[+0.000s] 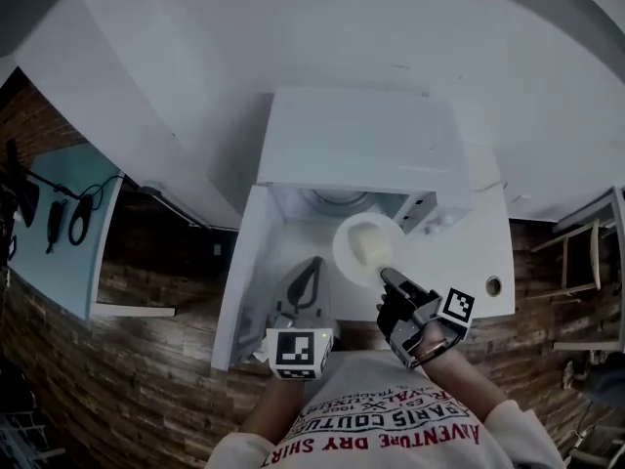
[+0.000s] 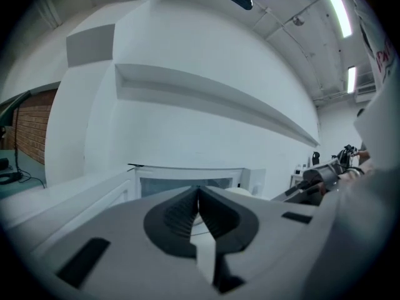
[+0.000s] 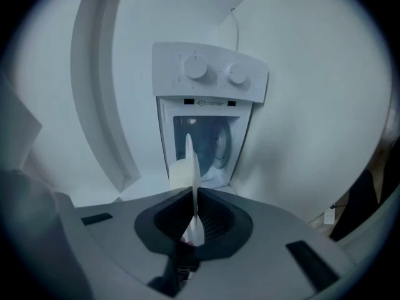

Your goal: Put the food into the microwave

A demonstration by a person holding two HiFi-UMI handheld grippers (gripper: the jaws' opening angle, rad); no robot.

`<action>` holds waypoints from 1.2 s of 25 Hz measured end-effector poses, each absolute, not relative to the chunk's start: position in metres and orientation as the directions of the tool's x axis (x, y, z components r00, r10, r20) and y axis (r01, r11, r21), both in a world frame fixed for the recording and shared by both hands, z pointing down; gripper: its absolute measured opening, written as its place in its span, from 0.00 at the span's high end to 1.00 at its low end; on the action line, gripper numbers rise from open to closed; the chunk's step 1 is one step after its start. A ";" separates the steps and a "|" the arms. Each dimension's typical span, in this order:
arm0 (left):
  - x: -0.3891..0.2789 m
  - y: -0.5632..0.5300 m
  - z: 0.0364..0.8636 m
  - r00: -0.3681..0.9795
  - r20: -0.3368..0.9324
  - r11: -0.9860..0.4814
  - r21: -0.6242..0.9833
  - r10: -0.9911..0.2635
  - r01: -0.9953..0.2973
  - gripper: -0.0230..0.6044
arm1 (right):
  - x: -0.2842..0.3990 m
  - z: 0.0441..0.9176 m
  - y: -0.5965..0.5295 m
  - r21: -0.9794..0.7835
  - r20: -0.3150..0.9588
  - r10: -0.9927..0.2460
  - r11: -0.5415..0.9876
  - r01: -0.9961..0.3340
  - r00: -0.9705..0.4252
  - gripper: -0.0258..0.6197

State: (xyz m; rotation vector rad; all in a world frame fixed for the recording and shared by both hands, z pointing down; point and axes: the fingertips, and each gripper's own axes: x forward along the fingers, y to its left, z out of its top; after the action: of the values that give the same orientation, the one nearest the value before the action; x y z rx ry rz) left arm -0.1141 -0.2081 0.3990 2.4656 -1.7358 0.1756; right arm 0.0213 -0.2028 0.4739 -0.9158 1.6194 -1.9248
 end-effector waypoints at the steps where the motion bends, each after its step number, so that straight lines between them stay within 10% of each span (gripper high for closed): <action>1: -0.117 -0.213 0.401 0.349 0.169 -0.349 0.032 -0.922 -0.936 0.95 | 0.016 0.475 -0.208 -0.977 0.196 -0.720 -0.200 -0.071 -0.666 0.93; 30: -0.140 -0.283 0.477 0.314 0.320 -0.317 0.045 -0.894 -0.947 0.95 | -0.008 0.560 -0.340 -0.966 0.244 -0.788 -0.247 -0.073 -0.565 0.92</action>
State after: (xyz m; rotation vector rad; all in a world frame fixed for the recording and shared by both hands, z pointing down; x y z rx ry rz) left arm -0.1404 -0.2826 0.4771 2.3555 -1.6825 0.3480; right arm -0.0085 -0.3405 0.5601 -1.0496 1.5061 -1.8636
